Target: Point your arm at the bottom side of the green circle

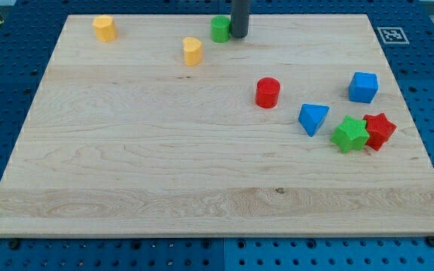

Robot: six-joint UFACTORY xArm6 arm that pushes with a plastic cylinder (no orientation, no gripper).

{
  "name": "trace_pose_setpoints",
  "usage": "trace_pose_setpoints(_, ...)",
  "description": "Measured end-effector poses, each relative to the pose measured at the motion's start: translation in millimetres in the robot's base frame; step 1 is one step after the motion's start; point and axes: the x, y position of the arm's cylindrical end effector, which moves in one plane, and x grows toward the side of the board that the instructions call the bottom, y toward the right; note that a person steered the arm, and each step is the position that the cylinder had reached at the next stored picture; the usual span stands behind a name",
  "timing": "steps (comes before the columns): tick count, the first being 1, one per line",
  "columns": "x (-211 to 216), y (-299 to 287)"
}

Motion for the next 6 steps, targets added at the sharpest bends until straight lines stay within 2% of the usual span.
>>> trace_pose_setpoints(2,48,20)
trace_pose_setpoints(4,52,-34)
trace_pose_setpoints(6,51,-38)
